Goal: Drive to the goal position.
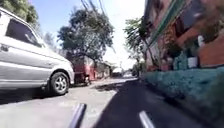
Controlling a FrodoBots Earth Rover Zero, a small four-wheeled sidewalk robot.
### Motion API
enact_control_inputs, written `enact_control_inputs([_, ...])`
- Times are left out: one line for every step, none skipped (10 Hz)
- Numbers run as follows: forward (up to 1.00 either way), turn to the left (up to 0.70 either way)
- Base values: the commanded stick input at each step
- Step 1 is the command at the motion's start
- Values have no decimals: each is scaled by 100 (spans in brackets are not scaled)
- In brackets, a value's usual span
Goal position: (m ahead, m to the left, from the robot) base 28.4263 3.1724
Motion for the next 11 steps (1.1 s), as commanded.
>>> enact_control_inputs([100,-23])
enact_control_inputs([100,11])
enact_control_inputs([100,4])
enact_control_inputs([100,0])
enact_control_inputs([100,0])
enact_control_inputs([100,0])
enact_control_inputs([100,0])
enact_control_inputs([100,0])
enact_control_inputs([100,0])
enact_control_inputs([100,0])
enact_control_inputs([100,0])
